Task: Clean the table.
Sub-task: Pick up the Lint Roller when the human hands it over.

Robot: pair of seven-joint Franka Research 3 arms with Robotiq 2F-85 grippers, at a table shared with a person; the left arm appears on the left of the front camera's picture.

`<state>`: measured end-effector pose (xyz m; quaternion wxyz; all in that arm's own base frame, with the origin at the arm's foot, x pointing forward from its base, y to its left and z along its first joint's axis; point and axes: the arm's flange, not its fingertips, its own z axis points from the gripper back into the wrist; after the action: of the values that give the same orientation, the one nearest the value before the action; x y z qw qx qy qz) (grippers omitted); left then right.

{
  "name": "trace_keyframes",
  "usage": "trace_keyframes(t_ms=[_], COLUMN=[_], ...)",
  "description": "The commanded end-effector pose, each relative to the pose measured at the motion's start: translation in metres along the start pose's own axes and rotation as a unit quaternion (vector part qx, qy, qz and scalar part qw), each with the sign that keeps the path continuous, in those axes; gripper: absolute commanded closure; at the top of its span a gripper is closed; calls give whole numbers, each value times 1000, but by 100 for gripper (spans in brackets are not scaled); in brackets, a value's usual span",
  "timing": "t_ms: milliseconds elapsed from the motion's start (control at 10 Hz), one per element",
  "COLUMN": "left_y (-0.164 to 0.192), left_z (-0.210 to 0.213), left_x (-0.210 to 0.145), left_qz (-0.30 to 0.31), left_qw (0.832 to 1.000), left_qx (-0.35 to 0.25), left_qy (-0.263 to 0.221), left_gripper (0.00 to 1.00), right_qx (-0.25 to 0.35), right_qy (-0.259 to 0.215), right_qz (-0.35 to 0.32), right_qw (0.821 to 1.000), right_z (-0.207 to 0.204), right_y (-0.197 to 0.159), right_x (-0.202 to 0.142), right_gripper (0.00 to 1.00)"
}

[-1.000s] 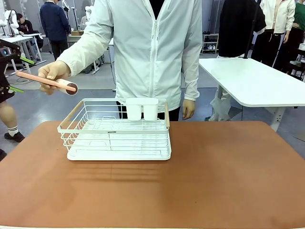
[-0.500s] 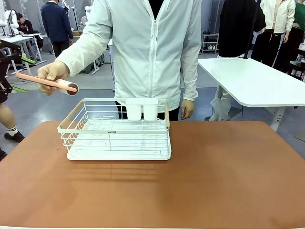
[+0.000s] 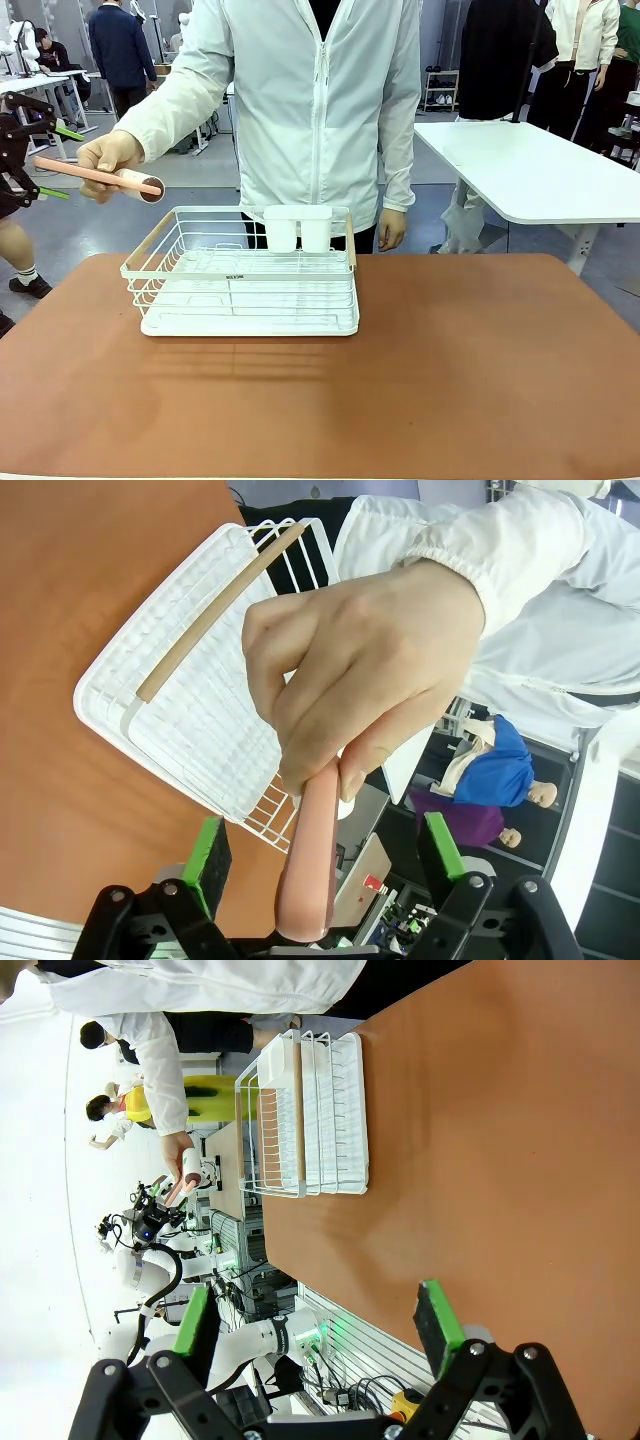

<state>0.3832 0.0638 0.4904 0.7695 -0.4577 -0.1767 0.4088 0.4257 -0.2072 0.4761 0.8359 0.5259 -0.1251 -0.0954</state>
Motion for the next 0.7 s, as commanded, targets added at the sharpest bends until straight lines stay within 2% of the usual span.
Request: trace_keyframes(t_ms=[0,100,200,300,400,500,600], left_y=[1,0,0,0,0,-1,-1], left_z=[-6,-6,-6,-6,-7,-6,-6], left_x=[5,5,6,6,6,6,5], left_qz=[-8,-9,-9,-9,-10,-14,-16], left_qw=[1000,1000,999,999,999,999,999], left_qx=[-24,-28,-31,-34,-35,-35,-36], left_qy=[-4,-2,0,2,2,3,3], left_gripper=[23,38,42,57,61,76,80], right_qx=[2,2,2,2,2,2,2], right_qy=[0,0,0,0,0,0,0], right_qz=[2,2,2,2,2,2,2], right_qw=[1000,1000,1000,1000,1000,1000,1000], right_z=[0,0,0,0,0,0,0], right_y=[2,2,2,2,2,2,2], right_x=[0,0,0,0,0,0,0], right_gripper=[0,0,0,0,0,0,0])
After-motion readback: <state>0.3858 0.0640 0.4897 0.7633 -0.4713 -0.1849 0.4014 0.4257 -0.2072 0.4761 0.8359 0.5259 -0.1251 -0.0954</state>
